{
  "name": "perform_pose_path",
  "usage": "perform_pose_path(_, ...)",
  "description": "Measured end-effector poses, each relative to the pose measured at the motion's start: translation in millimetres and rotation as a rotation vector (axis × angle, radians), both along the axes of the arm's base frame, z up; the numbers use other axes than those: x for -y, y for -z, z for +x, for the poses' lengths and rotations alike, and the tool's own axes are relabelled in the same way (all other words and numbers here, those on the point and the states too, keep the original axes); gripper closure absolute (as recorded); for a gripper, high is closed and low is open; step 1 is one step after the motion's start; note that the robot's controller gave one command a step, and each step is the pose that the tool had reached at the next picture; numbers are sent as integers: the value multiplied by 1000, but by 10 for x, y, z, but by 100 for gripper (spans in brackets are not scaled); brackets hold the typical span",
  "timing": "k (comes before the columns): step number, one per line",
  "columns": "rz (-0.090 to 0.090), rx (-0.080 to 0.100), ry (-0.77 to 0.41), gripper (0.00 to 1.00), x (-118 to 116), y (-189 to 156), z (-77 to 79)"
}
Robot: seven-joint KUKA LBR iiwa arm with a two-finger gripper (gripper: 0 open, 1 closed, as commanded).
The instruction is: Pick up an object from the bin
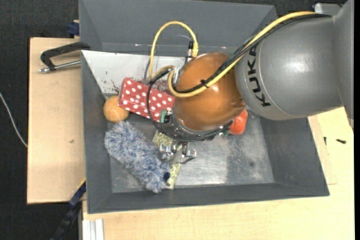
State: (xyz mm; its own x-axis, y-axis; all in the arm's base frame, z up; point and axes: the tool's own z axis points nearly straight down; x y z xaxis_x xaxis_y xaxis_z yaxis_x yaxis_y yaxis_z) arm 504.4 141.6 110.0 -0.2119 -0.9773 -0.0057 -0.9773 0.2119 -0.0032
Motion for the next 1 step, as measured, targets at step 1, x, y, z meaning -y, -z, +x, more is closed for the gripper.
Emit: perform_pose_path(1, -2, -2, -24, 100, 134, -196, -131)
